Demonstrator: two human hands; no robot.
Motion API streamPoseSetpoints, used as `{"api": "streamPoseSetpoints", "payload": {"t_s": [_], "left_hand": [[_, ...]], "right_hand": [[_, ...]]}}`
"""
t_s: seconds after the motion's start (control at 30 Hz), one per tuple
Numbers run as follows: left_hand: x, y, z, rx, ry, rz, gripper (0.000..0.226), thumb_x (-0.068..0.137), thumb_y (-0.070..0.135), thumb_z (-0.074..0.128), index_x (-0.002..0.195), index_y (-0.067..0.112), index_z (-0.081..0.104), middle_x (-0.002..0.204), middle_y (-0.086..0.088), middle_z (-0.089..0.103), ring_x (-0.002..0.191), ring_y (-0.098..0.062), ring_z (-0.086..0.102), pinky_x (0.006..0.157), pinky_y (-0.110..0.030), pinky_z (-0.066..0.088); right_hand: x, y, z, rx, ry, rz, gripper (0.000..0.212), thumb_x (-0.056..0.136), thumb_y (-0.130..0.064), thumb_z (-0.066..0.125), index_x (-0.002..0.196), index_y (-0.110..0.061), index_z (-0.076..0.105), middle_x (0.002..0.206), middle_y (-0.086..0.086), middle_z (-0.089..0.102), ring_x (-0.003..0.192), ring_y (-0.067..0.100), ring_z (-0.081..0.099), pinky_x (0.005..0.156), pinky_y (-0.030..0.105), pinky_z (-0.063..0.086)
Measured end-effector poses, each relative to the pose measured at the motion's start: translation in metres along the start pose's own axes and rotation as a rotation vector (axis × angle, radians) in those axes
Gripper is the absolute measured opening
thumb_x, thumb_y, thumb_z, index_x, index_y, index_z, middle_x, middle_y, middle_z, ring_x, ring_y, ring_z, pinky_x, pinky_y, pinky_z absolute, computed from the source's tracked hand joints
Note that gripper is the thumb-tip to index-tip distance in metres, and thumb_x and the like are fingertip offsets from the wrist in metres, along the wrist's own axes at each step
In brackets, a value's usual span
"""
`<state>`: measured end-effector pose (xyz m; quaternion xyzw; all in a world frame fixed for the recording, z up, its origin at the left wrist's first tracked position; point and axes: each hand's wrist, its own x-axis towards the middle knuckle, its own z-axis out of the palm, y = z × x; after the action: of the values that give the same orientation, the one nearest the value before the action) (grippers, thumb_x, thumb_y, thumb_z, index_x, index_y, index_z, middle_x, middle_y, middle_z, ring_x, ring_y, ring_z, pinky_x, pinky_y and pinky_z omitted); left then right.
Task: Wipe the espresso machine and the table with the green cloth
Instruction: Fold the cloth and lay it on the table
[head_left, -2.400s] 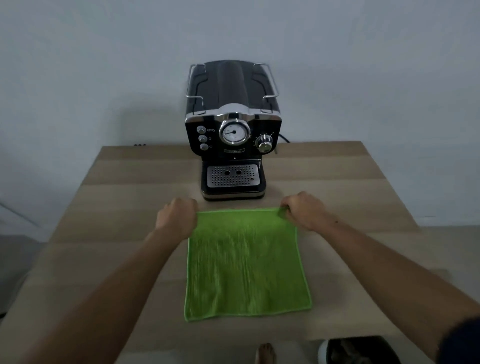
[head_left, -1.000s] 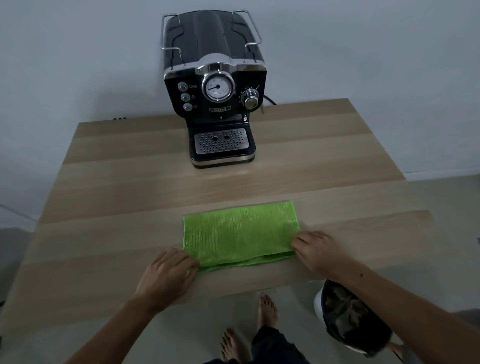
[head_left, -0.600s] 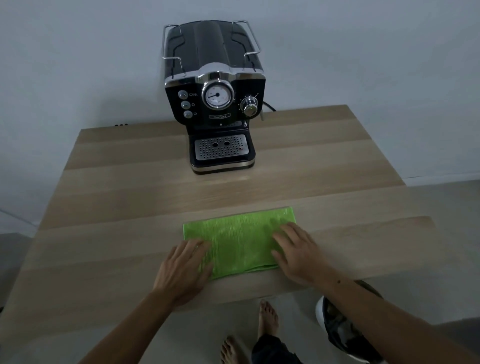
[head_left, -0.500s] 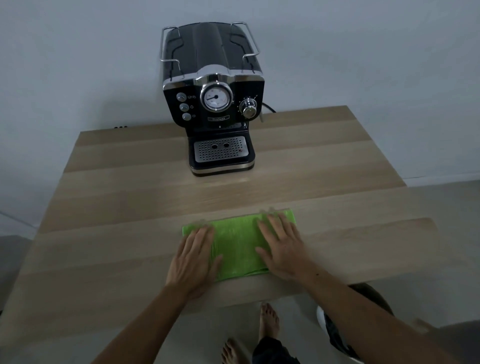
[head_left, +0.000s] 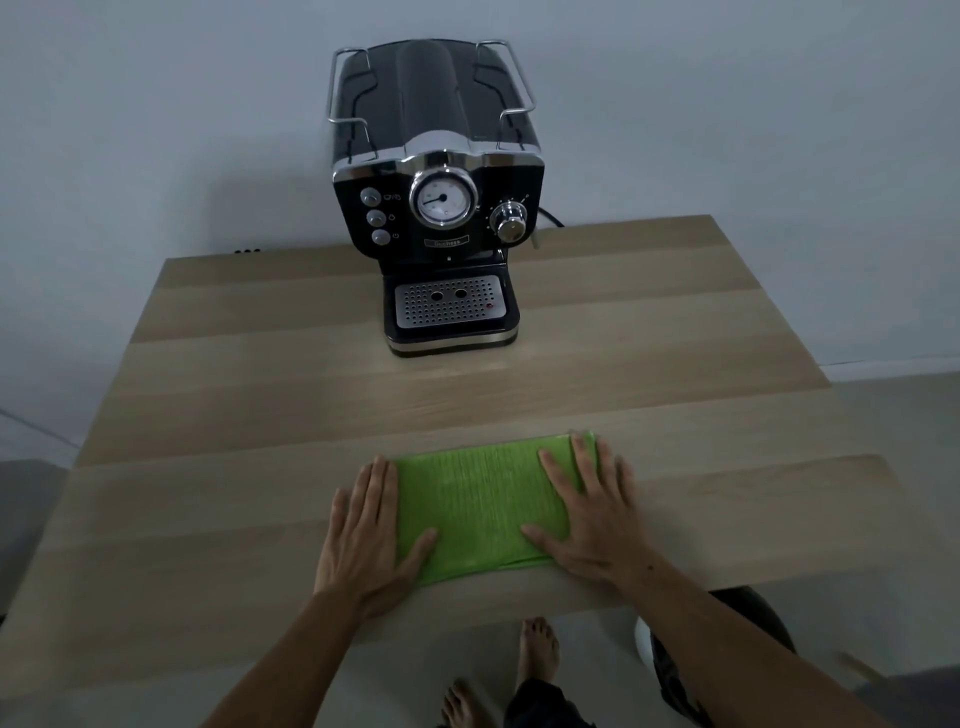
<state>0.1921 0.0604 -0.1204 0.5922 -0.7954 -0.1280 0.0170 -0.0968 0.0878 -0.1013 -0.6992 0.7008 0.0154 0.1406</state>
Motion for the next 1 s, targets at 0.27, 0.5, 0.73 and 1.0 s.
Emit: {"api": "streamPoseSetpoints", "payload": {"t_s": [0.27,0.5,0.73,1.0], "left_hand": [[0.033,-0.028,-0.048,-0.188,0.033,-0.176,0.042,0.094,0.038,0.045,0.132,0.021,0.052,0.132,-0.003,0.052,0.118,-0.028,0.049,0.096,-0.041,0.04],[0.062,-0.039,-0.065,-0.243,-0.119,-0.114,0.007,0.083,0.03,0.062,0.083,0.037,0.062,0.091,0.008,0.06,0.089,-0.021,0.06,0.08,-0.035,0.049],[0.072,-0.049,-0.062,-0.452,-0.132,-0.17,0.018,0.084,0.011,0.066,0.072,0.023,0.059,0.071,-0.001,0.065,0.069,-0.019,0.06,0.067,-0.026,0.044],[0.073,-0.027,-0.114,-0.832,-0.441,-0.264,0.014,0.09,0.001,0.054,0.087,0.013,0.06,0.07,-0.003,0.064,0.052,-0.008,0.058,0.052,-0.02,0.04]], "right_hand": [[-0.014,-0.096,-0.015,0.121,0.103,-0.216,0.048,0.081,-0.047,0.048,0.11,-0.011,0.061,0.107,0.011,0.064,0.098,0.031,0.062,0.085,0.045,0.048],[-0.015,-0.187,0.007,0.011,-0.042,-0.268,0.044,0.067,-0.056,0.064,0.082,-0.015,0.064,0.063,0.003,0.066,0.055,0.023,0.063,0.059,0.032,0.049],[-0.005,-0.214,-0.013,-0.108,-0.071,-0.344,0.01,0.077,-0.02,0.066,0.074,-0.011,0.07,0.072,0.004,0.066,0.065,0.021,0.064,0.061,0.032,0.038],[-0.026,-0.183,-0.035,0.592,-0.181,-0.143,0.025,0.087,-0.032,0.049,0.079,-0.009,0.054,0.083,0.017,0.065,0.078,0.033,0.06,0.066,0.036,0.044]]}}
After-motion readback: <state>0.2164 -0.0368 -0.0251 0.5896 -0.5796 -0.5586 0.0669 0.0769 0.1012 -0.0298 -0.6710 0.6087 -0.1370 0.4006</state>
